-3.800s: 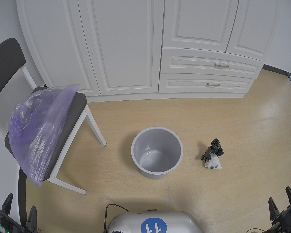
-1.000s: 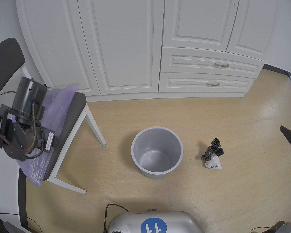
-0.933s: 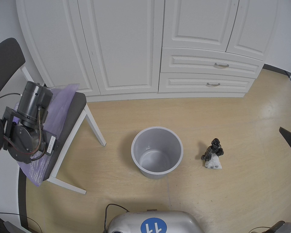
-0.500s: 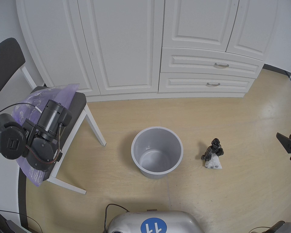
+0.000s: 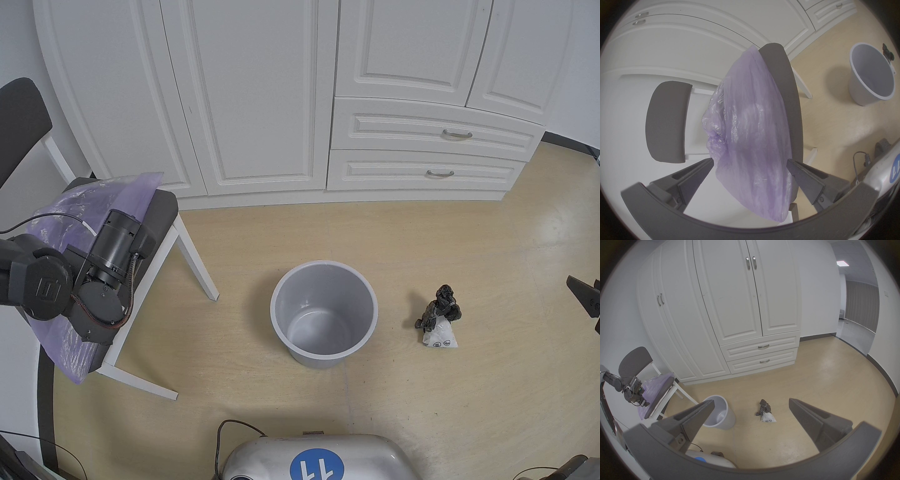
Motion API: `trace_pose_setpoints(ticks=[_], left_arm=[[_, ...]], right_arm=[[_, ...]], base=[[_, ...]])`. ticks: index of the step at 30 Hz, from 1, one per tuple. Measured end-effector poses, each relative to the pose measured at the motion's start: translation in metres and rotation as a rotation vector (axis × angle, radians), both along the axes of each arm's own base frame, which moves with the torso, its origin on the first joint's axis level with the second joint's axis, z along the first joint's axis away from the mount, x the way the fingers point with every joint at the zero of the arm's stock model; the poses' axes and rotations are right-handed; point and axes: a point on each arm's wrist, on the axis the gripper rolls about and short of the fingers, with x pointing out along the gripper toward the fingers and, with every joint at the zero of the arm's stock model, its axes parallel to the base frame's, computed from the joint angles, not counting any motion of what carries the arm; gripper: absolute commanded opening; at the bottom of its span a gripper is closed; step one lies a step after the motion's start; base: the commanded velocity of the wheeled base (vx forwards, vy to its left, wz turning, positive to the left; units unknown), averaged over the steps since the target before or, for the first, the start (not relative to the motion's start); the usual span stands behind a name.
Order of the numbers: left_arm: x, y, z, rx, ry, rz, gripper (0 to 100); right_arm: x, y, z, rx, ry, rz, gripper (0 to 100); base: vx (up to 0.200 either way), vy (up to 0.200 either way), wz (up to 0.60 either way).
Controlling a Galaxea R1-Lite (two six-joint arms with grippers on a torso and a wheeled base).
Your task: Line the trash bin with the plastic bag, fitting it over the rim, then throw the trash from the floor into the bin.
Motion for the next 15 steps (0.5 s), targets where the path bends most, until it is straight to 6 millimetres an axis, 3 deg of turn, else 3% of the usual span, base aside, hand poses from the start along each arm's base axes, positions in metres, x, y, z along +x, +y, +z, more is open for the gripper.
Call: trace_pose_setpoints(ticks=[15], left_arm=[[0.013,0.025,-0.007,0.005,0.003,0.101,100]], right_arm=[[0.004,0.0,-0.005,0.002,0.027,0.008,100]], base=[[0.0,0.0,0.0]])
